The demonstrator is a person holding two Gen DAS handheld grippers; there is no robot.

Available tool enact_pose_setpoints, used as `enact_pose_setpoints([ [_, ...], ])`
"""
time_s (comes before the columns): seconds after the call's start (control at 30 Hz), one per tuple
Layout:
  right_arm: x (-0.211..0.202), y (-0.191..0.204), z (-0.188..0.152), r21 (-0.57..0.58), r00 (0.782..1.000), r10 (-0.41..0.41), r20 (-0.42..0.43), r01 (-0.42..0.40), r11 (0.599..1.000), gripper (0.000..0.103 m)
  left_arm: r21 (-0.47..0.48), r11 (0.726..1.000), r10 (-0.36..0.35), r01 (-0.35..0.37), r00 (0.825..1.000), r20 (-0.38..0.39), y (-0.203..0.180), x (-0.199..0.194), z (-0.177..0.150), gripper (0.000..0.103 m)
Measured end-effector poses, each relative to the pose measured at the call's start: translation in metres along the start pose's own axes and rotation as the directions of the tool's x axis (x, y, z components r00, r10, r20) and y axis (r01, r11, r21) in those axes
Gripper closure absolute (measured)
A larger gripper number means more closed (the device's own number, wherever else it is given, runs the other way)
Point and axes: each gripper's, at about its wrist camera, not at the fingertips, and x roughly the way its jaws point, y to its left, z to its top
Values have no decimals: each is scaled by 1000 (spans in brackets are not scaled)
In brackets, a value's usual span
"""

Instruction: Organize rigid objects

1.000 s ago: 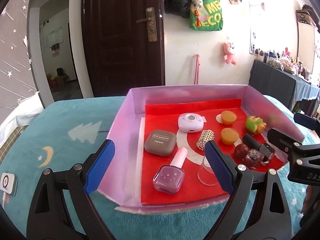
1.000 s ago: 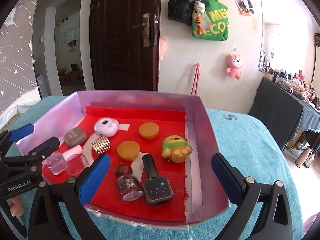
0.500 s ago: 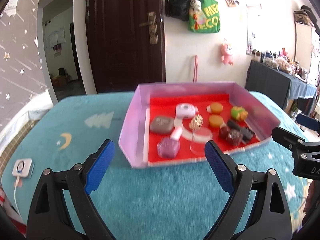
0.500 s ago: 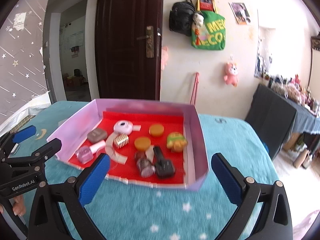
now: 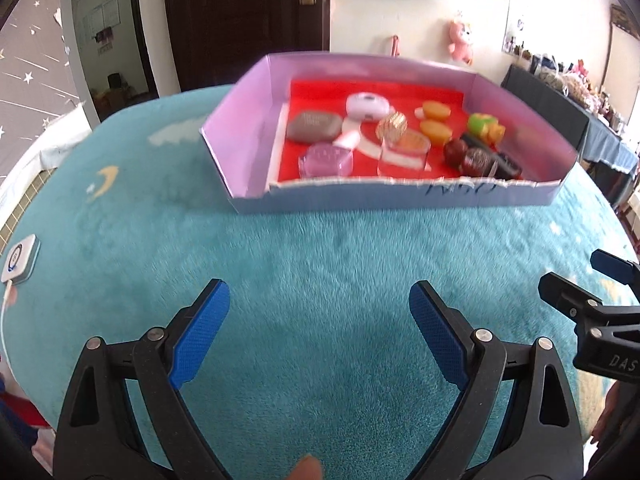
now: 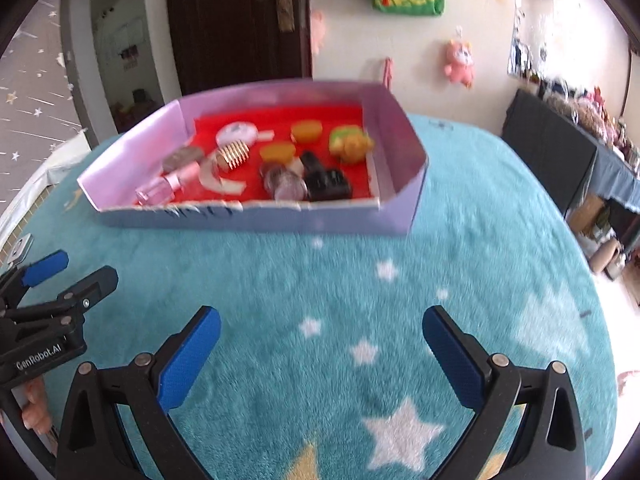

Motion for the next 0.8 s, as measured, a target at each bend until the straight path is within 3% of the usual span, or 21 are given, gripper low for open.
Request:
enact_pose_setpoints([
  [0.2,20,-5,-4,18,994,-54,-94,56,998,0,14,1000,4,-3,999,-42,-7,11,-3,9],
  [0.47,22,-6,-2,25,992,-78,-98,81,996,0,-17,1000,16,-17,998,-59,-4,14,-3,0],
  [0.8,22,-5,-2,25,992,-79,-97,81,996,0,-24,1000,3,-4,998,-62,-2,16,-2,0],
])
